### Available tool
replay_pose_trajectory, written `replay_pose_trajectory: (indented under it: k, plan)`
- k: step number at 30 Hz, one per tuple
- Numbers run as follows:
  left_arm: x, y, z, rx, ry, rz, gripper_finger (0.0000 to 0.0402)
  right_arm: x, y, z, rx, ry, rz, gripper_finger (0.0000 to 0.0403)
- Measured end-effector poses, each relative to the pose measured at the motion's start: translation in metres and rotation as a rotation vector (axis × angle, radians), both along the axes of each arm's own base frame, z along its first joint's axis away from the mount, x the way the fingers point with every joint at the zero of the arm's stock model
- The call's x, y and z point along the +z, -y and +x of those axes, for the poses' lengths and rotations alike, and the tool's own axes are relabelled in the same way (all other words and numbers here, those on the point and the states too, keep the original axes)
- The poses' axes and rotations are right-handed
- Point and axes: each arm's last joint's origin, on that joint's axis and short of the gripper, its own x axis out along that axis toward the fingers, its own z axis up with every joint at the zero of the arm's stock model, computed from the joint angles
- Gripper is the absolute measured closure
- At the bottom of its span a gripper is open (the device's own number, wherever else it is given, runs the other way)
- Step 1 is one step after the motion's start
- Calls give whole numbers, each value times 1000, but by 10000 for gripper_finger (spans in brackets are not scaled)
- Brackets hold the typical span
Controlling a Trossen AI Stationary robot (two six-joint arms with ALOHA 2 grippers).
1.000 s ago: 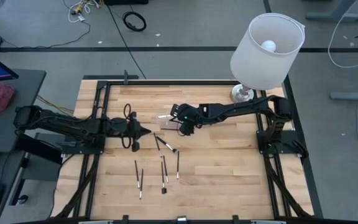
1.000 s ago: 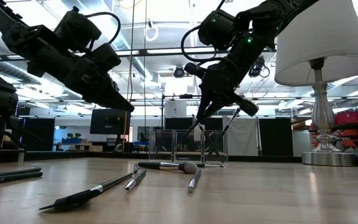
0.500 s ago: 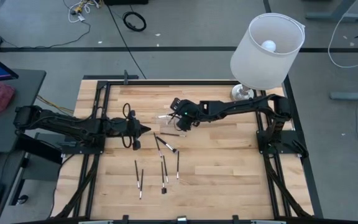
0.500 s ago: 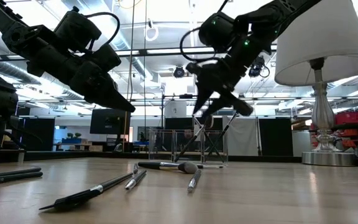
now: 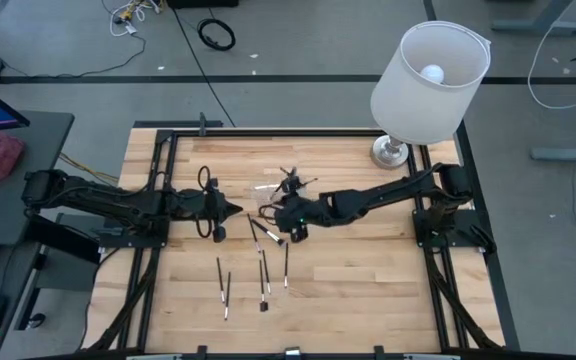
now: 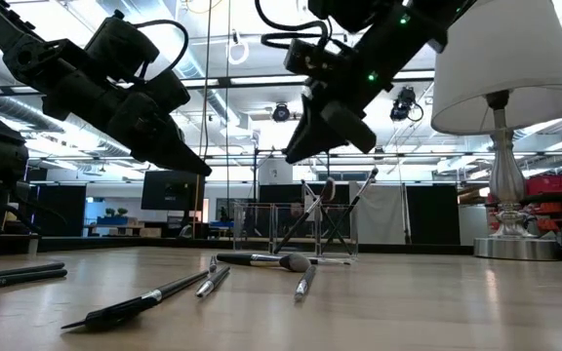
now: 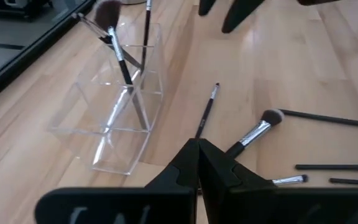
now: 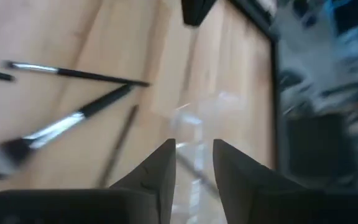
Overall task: Put items in baskets/containers
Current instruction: Put the black eyeshadow brush into the transparent organizer
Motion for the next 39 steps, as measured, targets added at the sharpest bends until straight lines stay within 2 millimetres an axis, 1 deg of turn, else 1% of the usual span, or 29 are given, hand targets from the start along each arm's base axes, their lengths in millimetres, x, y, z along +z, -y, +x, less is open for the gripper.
replay_pose_trajectory:
  k: [5, 8, 10, 12, 14, 16, 18, 20, 22, 24, 27, 29, 30, 32, 34, 36, 37, 39]
  plan:
    - [-1, 1, 0, -23, -8, -14, 390, -10, -13, -9, -64, -42, 212, 293]
    - [-2, 1, -1, -35, -28, -21, 390, -28, -15, -16, -65, -65, 332, 293]
    - [-4, 1, -2, -32, -38, -38, 390, -41, -14, -23, -78, -91, 339, 293]
    - [-4, 1, -2, -29, -41, -43, 390, -46, -13, -28, -91, -99, 325, 293]
    - [-4, 1, -2, -28, -43, -44, 390, -44, -12, -30, -114, -84, 295, 293]
    - [-4, 1, -2, -31, -46, -40, 390, -36, -10, -31, -128, -52, 263, 293]
    - [-4, 1, -2, -31, -46, -39, 390, -28, -10, -32, -118, -24, 254, 293]
    - [-4, 1, -2, -31, -47, -39, 390, -26, -9, -34, -112, -25, 246, 293]
    - [-5, 1, -2, -31, -48, -40, 390, -30, -7, -38, -104, -42, 246, 293]
    - [-5, 1, -2, -31, -50, -40, 390, -38, -4, -44, -93, -70, 274, 293]
    - [-6, 1, -3, -29, -66, -44, 390, -46, -3, -55, -114, -100, 291, 293]
    - [-7, 1, -4, -28, -79, -44, 390, -39, -4, -58, -104, -78, 285, 293]
    - [-7, 1, -4, -29, -81, -43, 390, -32, -6, -60, -88, -60, 280, 293]
    - [-7, 1, -4, -29, -82, -43, 390, -16, -8, -64, -54, -29, 253, 293]
    - [-8, 1, -4, -29, -85, -43, 390, 1, -7, -73, -58, 6, 224, 293]
    - [-8, 1, -4, -29, -85, -43, 390, 17, -4, -80, -79, 93, 240, 293]
    - [-8, 1, -4, -28, -85, -43, 390, 20, -3, -85, -85, 131, 265, 293]
    - [-8, 1, -4, -27, -85, -42, 390, 16, 0, -89, -62, 249, 365, 293]
